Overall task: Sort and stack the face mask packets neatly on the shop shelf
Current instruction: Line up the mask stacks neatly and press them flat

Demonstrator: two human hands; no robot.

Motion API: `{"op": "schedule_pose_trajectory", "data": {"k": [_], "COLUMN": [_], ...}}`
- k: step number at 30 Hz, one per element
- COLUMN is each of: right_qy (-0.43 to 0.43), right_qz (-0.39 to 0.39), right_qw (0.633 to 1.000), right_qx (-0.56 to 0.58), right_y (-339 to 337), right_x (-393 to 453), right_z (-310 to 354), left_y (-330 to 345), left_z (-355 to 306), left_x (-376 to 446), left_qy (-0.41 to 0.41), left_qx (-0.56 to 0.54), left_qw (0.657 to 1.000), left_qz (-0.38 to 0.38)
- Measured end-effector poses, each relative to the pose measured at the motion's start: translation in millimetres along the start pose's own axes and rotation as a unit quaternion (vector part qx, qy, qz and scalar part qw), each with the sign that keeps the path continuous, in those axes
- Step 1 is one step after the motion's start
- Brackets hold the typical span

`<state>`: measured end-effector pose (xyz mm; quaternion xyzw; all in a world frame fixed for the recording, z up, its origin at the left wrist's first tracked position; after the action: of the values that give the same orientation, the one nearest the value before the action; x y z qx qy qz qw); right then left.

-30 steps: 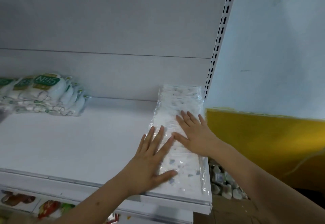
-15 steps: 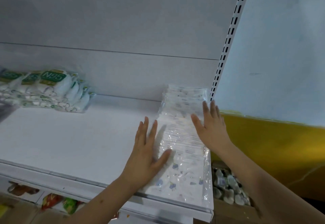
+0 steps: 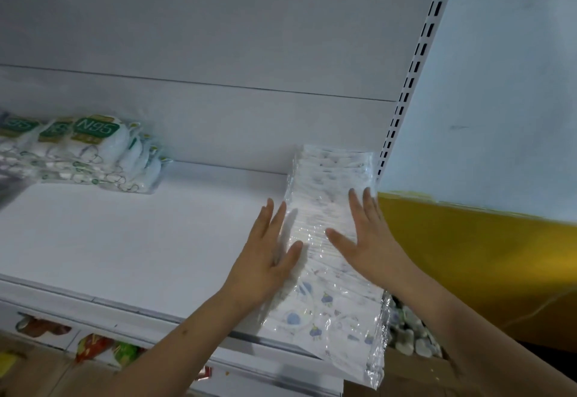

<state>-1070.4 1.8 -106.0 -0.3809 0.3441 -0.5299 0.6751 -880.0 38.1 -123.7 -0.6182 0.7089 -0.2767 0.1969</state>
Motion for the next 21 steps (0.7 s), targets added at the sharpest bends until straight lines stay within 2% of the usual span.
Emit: {"op": "schedule_pose_trajectory", "data": {"k": [3, 8, 14, 17, 19, 21], "right_qy": [-0.026, 0.012, 0.007, -0.062, -0.132, -0.158], "right_qz": [0.015, 0.01, -0.026, 0.001, 0.04, 0.056], "right_qw": [0.993, 0.994, 0.996, 0.993, 0.974, 0.954], "right_qx": [-0.118, -0.106, -0.09, -0.099, -0.181, -0.249], "right_y": [18, 15, 1, -5, 2, 12], "right_x": [-1, 20, 16, -2, -19, -27], "right_z": [2, -1, -1, 13, 21, 17], "left_y": [8, 11, 11, 8, 4, 1], "left_z": [8, 11, 12, 12, 13, 14], "left_x": [-8, -9, -6, -2, 0, 1], "left_qy": [0.021, 0.048, 0.045, 0.028, 0.018, 0.009], "left_qx": [0.055, 0.104, 0.139, 0.115, 0.082, 0.058], "left_qw": [0.998, 0.993, 0.989, 0.993, 0.996, 0.998], "left_qz": [0.031, 0.029, 0.001, -0.011, -0.018, -0.016]}}
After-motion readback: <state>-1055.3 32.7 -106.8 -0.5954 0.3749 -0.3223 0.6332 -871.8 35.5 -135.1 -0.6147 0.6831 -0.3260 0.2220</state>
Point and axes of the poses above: each hand's wrist, its own x-axis towards the middle knuckle, its own y-axis out of the palm, z = x × y, the point moved 7 cm from there along x, towards the middle knuckle, and after that the axes turned 2 degrees about -x, right-handed, at the moved point
